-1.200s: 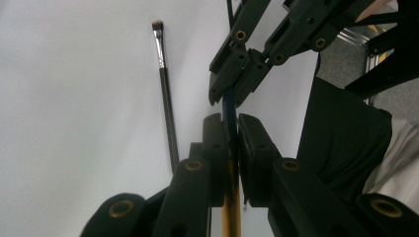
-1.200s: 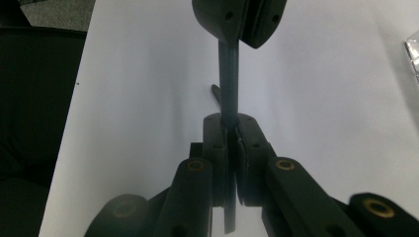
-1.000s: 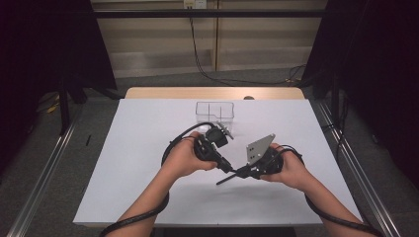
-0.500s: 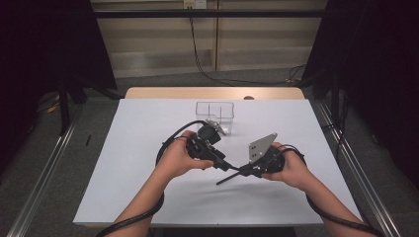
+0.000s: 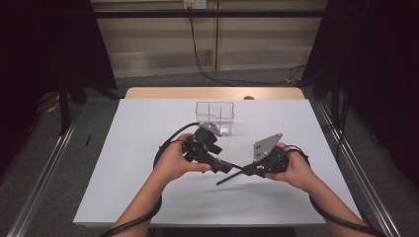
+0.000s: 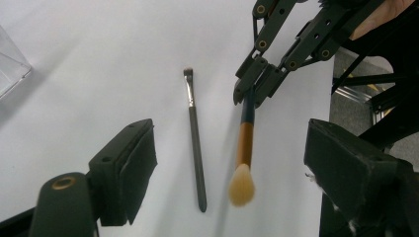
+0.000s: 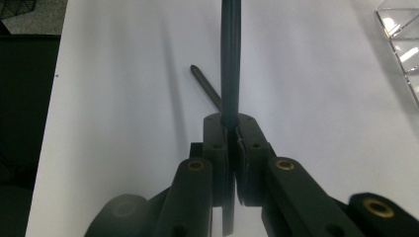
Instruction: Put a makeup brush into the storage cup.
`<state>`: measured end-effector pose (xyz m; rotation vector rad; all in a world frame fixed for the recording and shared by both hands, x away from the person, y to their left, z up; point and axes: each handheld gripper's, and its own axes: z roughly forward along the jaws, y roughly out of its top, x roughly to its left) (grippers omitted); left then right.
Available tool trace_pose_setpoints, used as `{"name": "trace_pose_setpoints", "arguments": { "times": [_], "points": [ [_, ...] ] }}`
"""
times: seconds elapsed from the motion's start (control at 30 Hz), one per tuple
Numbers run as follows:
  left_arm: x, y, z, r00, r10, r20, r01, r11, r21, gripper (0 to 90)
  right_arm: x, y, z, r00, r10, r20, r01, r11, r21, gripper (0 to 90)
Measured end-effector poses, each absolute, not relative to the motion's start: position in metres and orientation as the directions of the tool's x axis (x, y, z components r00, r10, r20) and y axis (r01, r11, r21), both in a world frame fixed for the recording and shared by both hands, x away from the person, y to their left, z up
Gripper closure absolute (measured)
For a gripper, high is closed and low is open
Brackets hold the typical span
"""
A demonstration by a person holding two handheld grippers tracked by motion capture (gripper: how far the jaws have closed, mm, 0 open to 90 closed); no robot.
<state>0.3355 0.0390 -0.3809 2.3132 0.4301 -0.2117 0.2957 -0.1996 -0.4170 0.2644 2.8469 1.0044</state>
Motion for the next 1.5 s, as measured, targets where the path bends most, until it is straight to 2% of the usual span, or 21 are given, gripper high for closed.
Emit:
{"name": "trace_pose_setpoints", "arguments": {
  "times": [0.13,0.3,0.4,1.13,1.3,1.5],
  "points": [
    [0.335,0.041,-0.385,0.938,0.232,-0.259,0.348,-0.636,0.689,8.8,0.297,-0.202,-0.416,-0.977,0.209,-0.046,0.132,0.758,0.639,84.9],
    [0.334,0.044,-0.388,0.936,0.253,-0.245,0.352,-0.637,0.686,4.9,0.297,-0.203,-0.417,-0.975,0.220,-0.040,0.144,0.754,0.641,84.9],
    [0.335,0.047,-0.390,0.931,0.244,-0.271,0.365,-0.612,0.702,4.5,0.297,-0.202,-0.419,-0.976,0.216,-0.037,0.144,0.757,0.637,84.9],
    [0.335,0.058,-0.395,0.927,0.274,-0.256,0.367,-0.527,0.766,0.8,0.298,-0.204,-0.421,-0.972,0.234,-0.033,0.157,0.742,0.651,84.9],
    [0.336,0.064,-0.396,0.919,0.278,-0.279,0.385,-0.480,0.789,0.6,0.298,-0.205,-0.419,-0.970,0.242,-0.034,0.161,0.736,0.658,84.9],
    [0.333,0.068,-0.401,0.923,0.287,-0.257,0.372,-0.488,0.790,0.4,0.298,-0.206,-0.422,-0.967,0.252,-0.027,0.172,0.731,0.660,84.9]
  ]
}}
